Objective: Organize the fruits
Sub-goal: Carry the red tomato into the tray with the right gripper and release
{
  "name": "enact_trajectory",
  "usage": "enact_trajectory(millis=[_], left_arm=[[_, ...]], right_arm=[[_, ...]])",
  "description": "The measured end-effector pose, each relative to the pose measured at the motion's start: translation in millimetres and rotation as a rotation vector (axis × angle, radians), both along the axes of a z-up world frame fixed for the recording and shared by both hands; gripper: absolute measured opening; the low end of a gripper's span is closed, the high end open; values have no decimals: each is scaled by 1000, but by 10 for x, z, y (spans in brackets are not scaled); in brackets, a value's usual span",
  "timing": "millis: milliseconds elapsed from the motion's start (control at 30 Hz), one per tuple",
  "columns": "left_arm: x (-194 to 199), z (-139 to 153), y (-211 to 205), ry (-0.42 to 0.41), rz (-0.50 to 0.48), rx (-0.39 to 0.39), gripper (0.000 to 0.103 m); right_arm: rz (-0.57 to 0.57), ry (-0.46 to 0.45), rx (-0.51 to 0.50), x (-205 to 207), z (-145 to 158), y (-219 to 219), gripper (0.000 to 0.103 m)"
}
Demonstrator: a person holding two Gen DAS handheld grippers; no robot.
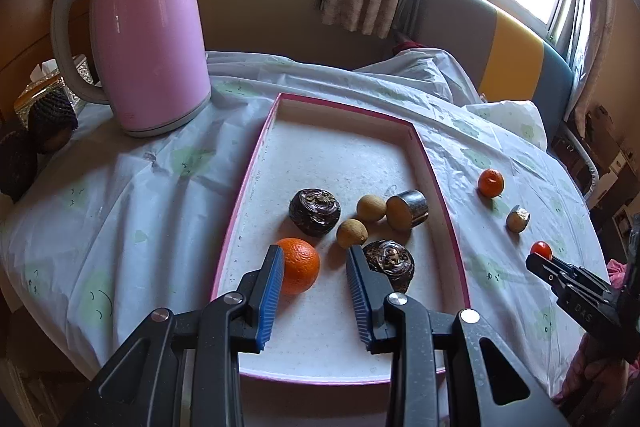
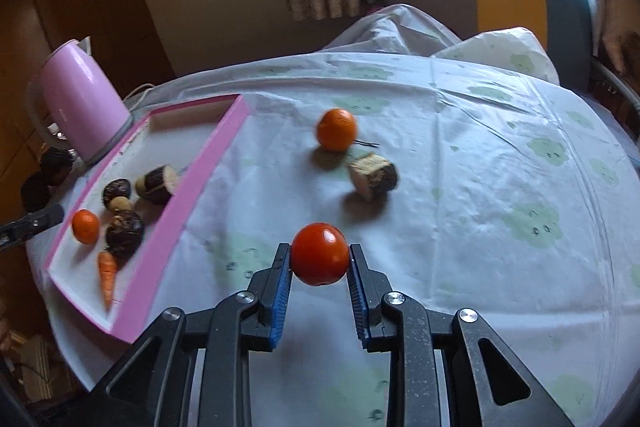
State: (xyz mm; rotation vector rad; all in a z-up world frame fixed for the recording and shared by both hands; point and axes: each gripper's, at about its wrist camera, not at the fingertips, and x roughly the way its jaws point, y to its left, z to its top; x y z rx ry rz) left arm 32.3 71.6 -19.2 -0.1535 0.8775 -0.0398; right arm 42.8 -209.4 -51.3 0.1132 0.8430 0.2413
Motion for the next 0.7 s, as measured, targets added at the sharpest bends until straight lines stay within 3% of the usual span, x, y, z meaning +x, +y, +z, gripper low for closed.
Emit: enact_trajectory(millis=[233, 367, 467, 700], left_arm=[[10, 1, 214, -4, 57, -14, 32], [10, -35, 273, 4, 69, -19, 32], [8, -43, 282, 4, 65, -23, 32], [17, -74, 230, 9, 46, -18, 33]], right_arm=[[237, -33, 31, 5, 232, 817, 28], [331, -25, -20, 59, 188, 1205, 28], [365, 2, -108, 95, 70, 1408, 28], [397, 42, -159, 64, -81, 1485, 29]])
